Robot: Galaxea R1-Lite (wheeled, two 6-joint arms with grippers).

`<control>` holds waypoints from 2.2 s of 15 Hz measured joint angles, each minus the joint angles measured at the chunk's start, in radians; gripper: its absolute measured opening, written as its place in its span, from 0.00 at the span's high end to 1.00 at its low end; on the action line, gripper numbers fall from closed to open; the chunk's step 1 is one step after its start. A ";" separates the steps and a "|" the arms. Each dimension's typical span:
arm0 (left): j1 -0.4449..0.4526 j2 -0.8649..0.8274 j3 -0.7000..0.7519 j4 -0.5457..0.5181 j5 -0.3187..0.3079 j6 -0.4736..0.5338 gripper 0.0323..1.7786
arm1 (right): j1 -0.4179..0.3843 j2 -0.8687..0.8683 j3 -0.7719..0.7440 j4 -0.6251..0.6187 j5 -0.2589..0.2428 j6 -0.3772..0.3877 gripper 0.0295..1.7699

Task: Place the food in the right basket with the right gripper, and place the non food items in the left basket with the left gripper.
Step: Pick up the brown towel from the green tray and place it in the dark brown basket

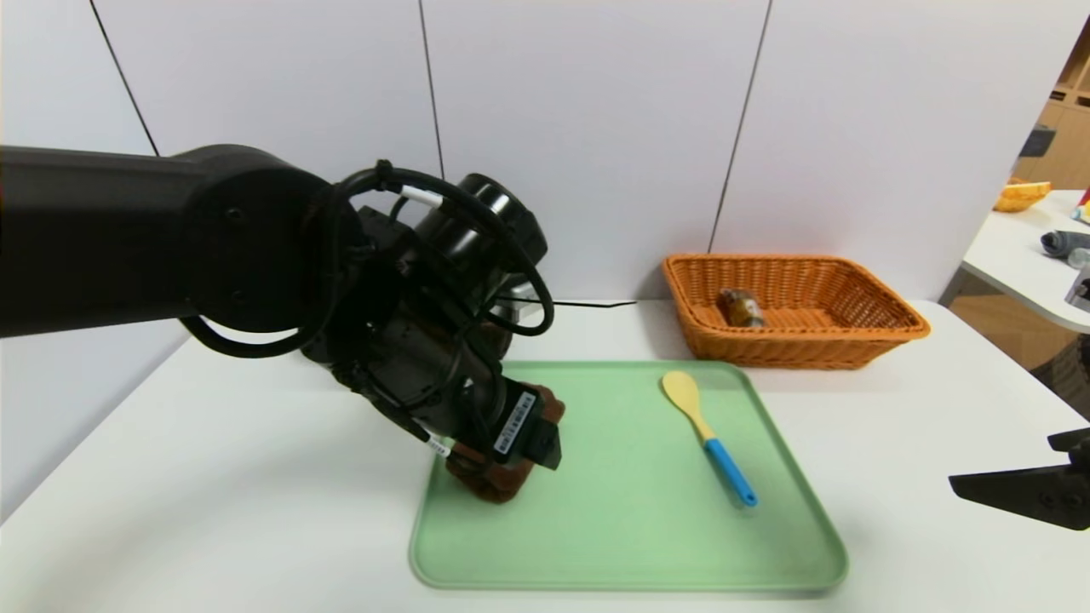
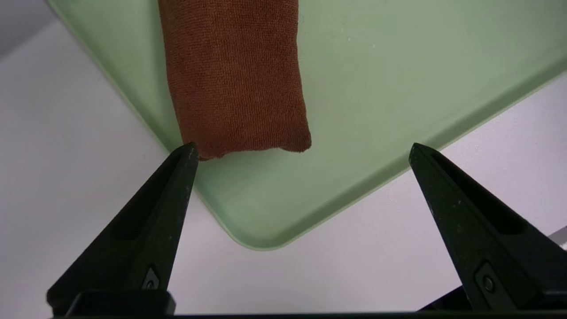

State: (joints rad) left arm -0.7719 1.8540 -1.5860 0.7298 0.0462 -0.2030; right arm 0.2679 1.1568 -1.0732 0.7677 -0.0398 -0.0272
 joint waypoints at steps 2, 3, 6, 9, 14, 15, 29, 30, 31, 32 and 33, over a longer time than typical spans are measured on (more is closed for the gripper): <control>-0.001 0.043 -0.029 0.000 0.002 0.014 0.05 | 0.000 -0.013 0.008 0.000 0.000 0.001 0.04; -0.004 0.064 -0.048 0.001 0.002 0.019 0.05 | -0.001 -0.018 0.013 -0.001 0.000 0.002 0.04; -0.005 0.112 -0.090 0.026 0.002 0.023 0.05 | -0.001 -0.036 0.023 -0.001 0.000 0.003 0.04; -0.006 0.154 -0.103 0.027 0.007 0.027 0.05 | -0.002 -0.050 0.029 -0.001 0.000 0.003 0.04; -0.004 0.222 -0.169 0.026 0.077 0.010 0.05 | -0.001 -0.068 0.044 -0.001 0.001 0.000 0.04; -0.004 0.233 -0.179 0.023 0.087 0.008 0.05 | -0.001 -0.069 0.045 -0.002 0.001 0.000 0.04; -0.003 0.300 -0.216 0.027 0.186 -0.036 0.05 | 0.001 -0.081 0.049 -0.002 0.014 -0.004 0.04; 0.000 0.301 -0.216 0.027 0.191 -0.041 0.05 | 0.002 -0.084 0.051 -0.001 0.014 -0.004 0.04; 0.002 0.301 -0.216 0.026 0.200 -0.042 0.05 | 0.003 -0.087 0.052 -0.001 0.014 -0.004 0.04; 0.007 0.301 -0.216 0.026 0.214 -0.047 0.05 | 0.004 -0.090 0.053 -0.001 0.014 -0.005 0.04; 0.013 0.301 -0.217 0.025 0.226 -0.056 0.05 | 0.005 -0.092 0.055 -0.001 0.014 -0.006 0.04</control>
State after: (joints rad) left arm -0.7591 2.1551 -1.8026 0.7551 0.2726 -0.2587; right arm 0.2726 1.0645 -1.0183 0.7664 -0.0260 -0.0330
